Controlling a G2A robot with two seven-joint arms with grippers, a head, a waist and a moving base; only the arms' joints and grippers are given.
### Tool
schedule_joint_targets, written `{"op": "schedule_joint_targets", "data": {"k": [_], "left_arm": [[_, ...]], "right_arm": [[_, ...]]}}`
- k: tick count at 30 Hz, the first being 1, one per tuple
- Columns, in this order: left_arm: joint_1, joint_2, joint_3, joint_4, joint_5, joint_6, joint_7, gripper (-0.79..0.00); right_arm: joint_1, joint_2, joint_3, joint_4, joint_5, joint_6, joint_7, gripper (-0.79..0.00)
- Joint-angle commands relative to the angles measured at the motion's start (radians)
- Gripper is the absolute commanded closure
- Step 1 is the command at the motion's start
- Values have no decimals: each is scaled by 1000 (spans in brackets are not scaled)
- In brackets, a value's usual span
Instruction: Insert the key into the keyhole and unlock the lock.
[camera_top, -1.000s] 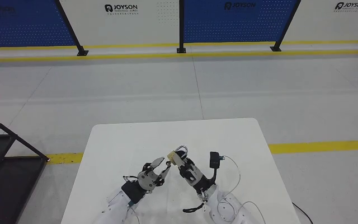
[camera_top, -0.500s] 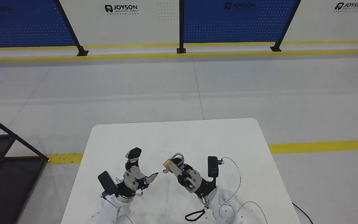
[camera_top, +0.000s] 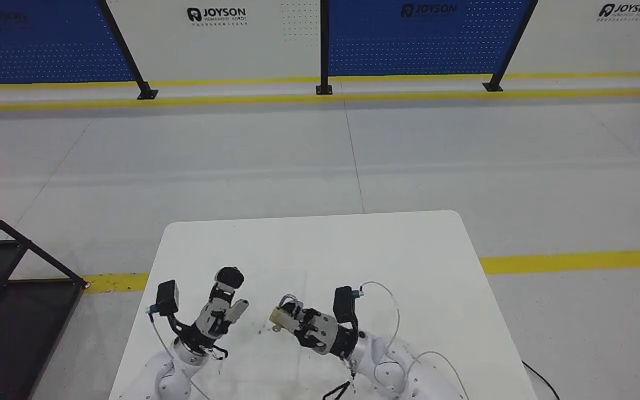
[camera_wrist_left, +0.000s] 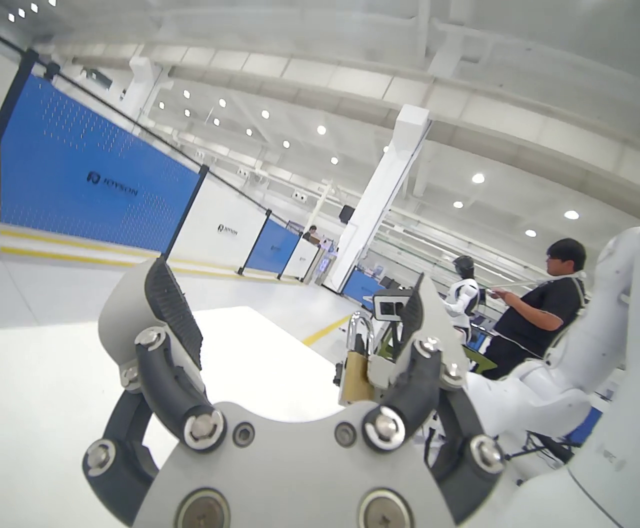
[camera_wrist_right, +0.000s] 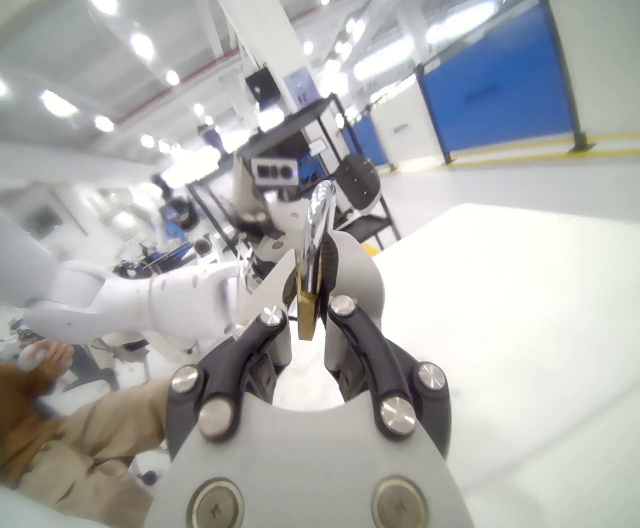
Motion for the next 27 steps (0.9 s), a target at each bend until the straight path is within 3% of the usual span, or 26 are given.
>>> {"op": "schedule_joint_targets", "data": {"k": [1,4,9,13,20,23,25,27], "left_arm": [[4,16,-13,1,-140,4,-199,-785],[9,35,-39,-21,-282,70,-413,-785],[22,53,-78,-55,-429,133,-590,-785],[29,58,-99,-62,-449,160,-634,-785],[27,55,-106,-38,-428,189,-630,-785],[23,52,-103,-28,-409,189,-607,-785],[18,49,-99,-20,-398,190,-594,-785],[13,47,-93,-15,-383,194,-582,-785]], "right_arm": [[48,-9,-21,53,97,81,152,0],[102,-25,-60,85,164,179,288,0],[176,-50,-124,153,285,254,476,0],[213,-71,-167,203,314,301,513,0],[246,-100,-228,273,267,384,473,0],[256,-109,-244,291,253,410,465,-382],[259,-113,-251,300,241,426,455,-785],[262,-116,-254,303,231,439,449,-785]]}}
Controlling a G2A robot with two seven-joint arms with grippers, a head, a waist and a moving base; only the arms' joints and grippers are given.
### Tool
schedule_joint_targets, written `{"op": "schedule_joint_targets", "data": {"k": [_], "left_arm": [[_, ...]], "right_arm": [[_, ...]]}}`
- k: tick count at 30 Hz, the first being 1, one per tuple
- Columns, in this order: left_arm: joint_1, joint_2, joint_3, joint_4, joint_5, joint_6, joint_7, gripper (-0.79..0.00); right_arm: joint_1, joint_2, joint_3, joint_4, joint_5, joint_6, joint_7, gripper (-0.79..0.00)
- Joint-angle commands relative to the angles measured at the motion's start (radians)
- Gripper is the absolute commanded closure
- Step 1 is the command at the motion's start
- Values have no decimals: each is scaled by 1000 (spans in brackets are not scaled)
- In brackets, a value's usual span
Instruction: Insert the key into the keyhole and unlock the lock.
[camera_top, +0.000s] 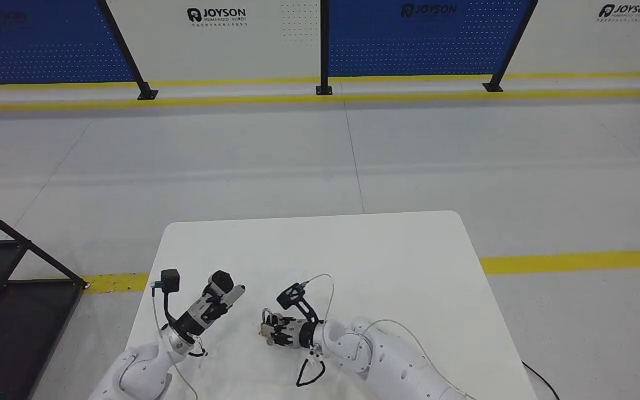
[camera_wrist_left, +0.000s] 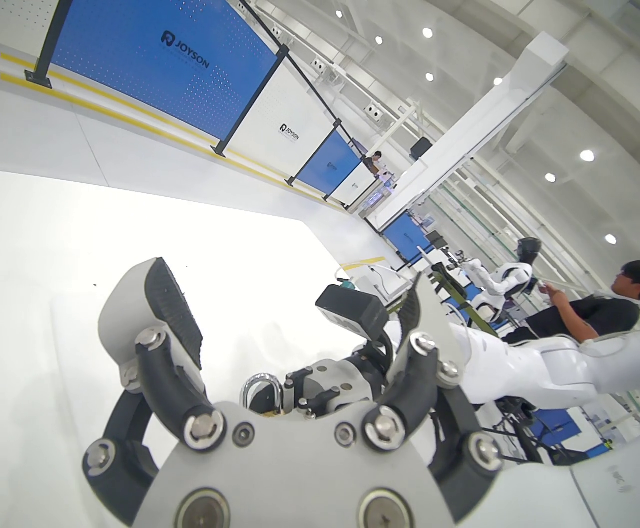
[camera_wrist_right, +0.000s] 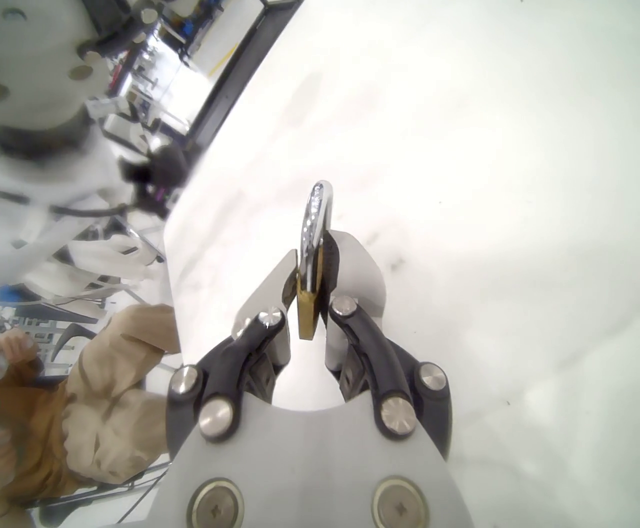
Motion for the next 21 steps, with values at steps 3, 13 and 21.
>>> {"op": "schedule_joint_targets", "data": {"k": [3,13,21], "left_arm": [[-7,-5,13,8,25,5,26,-785],[-16,-15,33,5,47,8,56,-785],[-7,-23,26,-4,57,-10,129,-785]], "right_arm": [[-2,3,4,-10,-32,19,-18,-785],[-141,94,138,-344,-253,108,5,-785],[-403,192,376,-756,-391,82,33,-785]]}}
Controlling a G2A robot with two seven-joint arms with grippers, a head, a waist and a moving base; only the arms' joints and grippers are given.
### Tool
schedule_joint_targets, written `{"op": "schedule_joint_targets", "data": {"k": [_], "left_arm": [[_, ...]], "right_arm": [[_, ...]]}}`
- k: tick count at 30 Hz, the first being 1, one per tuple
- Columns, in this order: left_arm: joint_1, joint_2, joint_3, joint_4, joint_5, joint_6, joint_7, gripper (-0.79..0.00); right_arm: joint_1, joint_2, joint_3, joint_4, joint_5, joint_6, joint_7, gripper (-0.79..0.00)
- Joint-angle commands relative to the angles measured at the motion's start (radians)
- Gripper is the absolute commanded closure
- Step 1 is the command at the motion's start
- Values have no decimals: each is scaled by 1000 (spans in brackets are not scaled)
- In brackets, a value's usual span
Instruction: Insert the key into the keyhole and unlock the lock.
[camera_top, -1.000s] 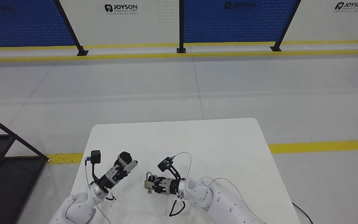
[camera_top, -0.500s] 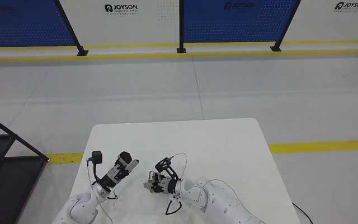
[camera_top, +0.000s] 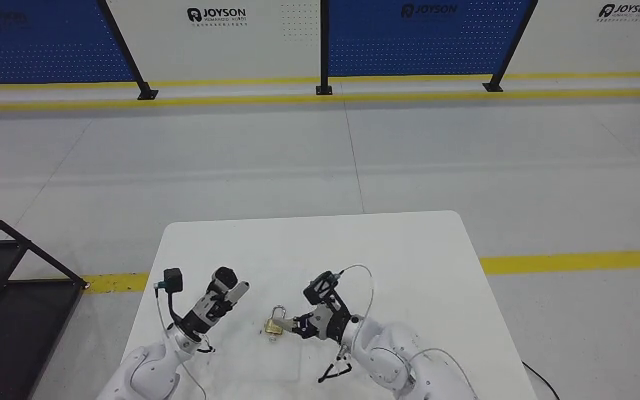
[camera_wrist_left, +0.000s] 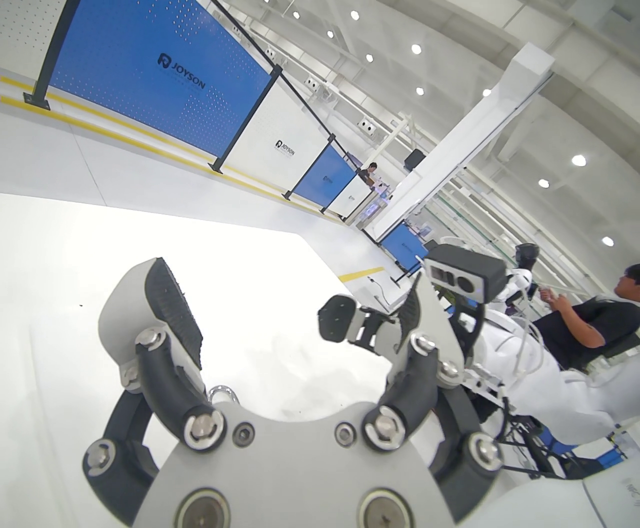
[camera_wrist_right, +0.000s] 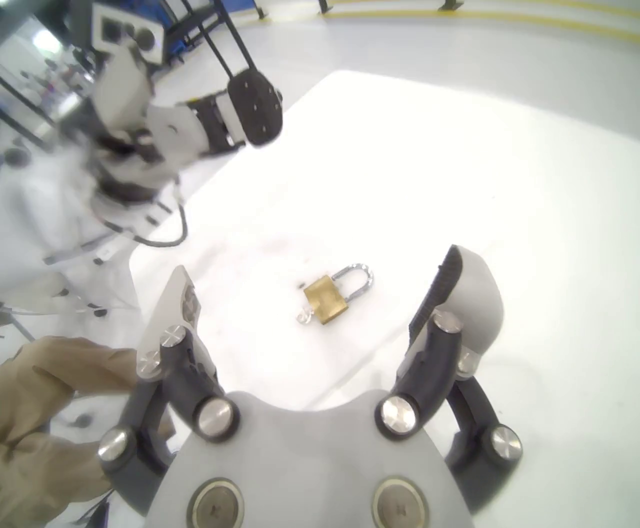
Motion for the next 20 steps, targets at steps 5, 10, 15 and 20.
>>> {"op": "schedule_joint_targets", "data": {"k": [5,10,15,20], "left_arm": [[6,-3,1,-6,-5,-6,17,-785],[6,-3,1,-6,-5,-6,17,-785],[6,-3,1,-6,-5,-5,17,-785],[2,-10,-14,-32,66,62,9,-785]], "right_arm": [[-159,43,169,-187,-27,-115,-142,-785],[-167,45,176,-189,-25,-125,-166,-785],[-165,45,174,-188,-25,-123,-156,-785],[-164,55,214,-179,-48,-87,-171,-785]]}}
